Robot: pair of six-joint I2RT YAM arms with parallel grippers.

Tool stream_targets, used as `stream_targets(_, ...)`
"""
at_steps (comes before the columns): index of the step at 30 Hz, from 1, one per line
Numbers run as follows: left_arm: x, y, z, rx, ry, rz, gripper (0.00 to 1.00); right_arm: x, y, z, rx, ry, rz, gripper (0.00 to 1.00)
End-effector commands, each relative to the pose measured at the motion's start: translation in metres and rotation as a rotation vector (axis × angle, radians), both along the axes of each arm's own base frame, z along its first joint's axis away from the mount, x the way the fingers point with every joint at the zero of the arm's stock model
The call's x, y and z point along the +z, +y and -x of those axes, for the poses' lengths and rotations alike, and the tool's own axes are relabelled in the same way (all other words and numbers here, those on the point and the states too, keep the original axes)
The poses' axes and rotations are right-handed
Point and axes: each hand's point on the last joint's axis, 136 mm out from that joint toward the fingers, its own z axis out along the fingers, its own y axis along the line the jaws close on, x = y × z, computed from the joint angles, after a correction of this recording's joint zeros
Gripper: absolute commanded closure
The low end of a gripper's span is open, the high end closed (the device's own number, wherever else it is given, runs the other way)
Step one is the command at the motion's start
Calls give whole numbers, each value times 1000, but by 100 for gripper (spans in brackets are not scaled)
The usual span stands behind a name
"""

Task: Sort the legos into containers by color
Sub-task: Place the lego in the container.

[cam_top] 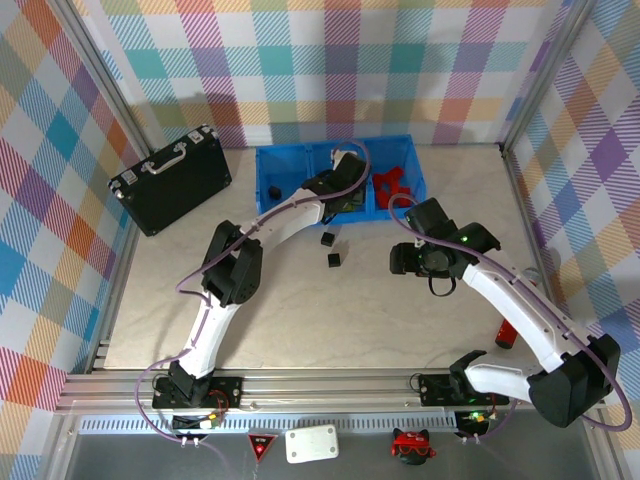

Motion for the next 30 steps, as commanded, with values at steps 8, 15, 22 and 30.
stream_targets(8,-21,12,-43,43,-66,0,39,1,-9,11,-34,14,-6,29)
stream_targets(15,-39,5,-55,24,-56,2,38,0,-14,17,-45,11,-4,29)
stream_targets(22,-46,6,-57,25,-43,6,26,-1,-15,21,-50,14,-6,29)
stream_targets(30,-14,4,-48,3,-44,52,15,-1,-11,17,-40,12,-15,29)
